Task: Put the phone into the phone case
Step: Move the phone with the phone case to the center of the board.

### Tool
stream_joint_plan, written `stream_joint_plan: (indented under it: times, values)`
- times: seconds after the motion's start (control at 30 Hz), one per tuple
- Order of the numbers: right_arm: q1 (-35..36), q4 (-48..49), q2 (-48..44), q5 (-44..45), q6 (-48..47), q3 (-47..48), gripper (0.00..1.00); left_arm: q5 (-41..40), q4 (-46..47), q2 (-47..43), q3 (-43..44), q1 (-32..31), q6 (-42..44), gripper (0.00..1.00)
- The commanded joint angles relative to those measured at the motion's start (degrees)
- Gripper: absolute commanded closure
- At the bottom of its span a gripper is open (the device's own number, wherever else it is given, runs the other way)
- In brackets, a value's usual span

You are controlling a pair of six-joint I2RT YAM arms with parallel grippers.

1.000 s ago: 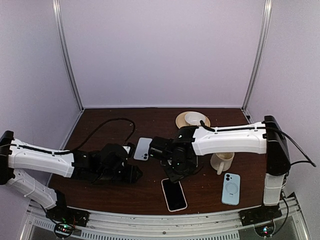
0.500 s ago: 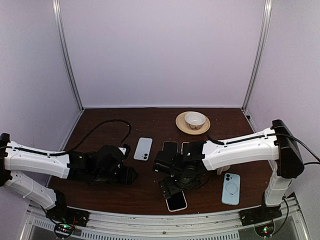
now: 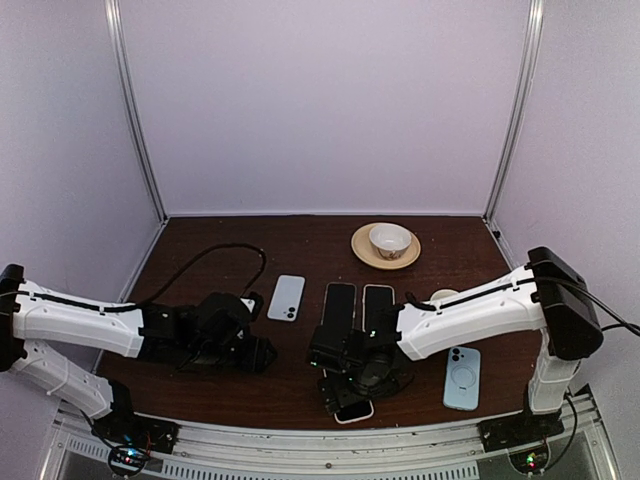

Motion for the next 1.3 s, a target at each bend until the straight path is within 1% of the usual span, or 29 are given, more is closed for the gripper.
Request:
stream_joint_plan:
  times: [0.0, 0.1, 0.23, 0.43, 0.53, 0.6, 0.67, 0.8, 0.93, 1.03, 1.1, 1.17, 1.27]
  values:
    - [0.7, 3.4, 2.8, -1.1, 1.3, 1.5, 0.01, 1.0, 2.1, 0.6, -0.8, -0.1, 0.7, 0.49]
    - [0.9, 2.4, 4.2, -0.6, 1.4, 3.0, 0.01, 0.8, 2.2, 0.4, -1.1, -0.1, 0.7, 0.48]
    - [1.1, -1.7, 5.8, 4.1, 2.9, 5.5, 0.02, 0.5, 2.4, 0.2, -1.3, -0.1, 0.7, 0.48]
    - [1.6, 0.4, 4.3, 8.2, 8.0, 4.2, 0.25, 0.7, 2.2, 0.3, -1.4, -0.1, 0.9, 0.48]
    - [2.1, 2.3, 3.7, 9.8, 10.5, 3.8, 0.33, 0.1, 2.0, -0.4, -1.6, -0.1, 1.0, 0.48]
    - [2.6, 3.2, 3.6, 10.9, 11.8, 4.2, 0.43, -0.7, 1.3, -1.4, -1.7, -0.1, 1.5, 0.47]
    - [3.1, 3.2, 3.5, 12.0, 12.8, 5.2, 0.51, -1.9, 0.3, -2.6, -1.5, -0.1, 2.4, 0.46]
    - [3.7, 2.3, 3.6, 13.4, 14.1, 7.9, 0.6, -3.5, -2.7, -4.8, -0.7, 0.1, 6.0, 0.43]
    - [3.9, 5.1, 3.9, 12.9, 14.9, 9.7, 0.65, -3.4, -7.2, -6.5, 0.5, 1.5, 8.0, 0.42]
    - [4.0, 6.1, 5.9, 12.6, 13.8, 13.5, 0.66, -3.7, -10.4, -8.9, 1.4, 2.9, 10.0, 0.4]
    - [4.0, 5.2, 8.2, 12.5, 13.4, 17.2, 0.67, -3.4, -12.4, -10.8, 1.9, 4.9, 11.4, 0.39]
    - [4.0, 5.7, 10.4, 12.1, 13.7, 19.8, 0.68, -3.2, -14.6, -13.2, 2.2, 7.1, 12.5, 0.35]
    - [4.1, 10.9, 13.3, 11.6, 16.5, 21.5, 0.69, -3.6, -17.5, -16.7, 2.6, 10.2, 14.3, 0.31]
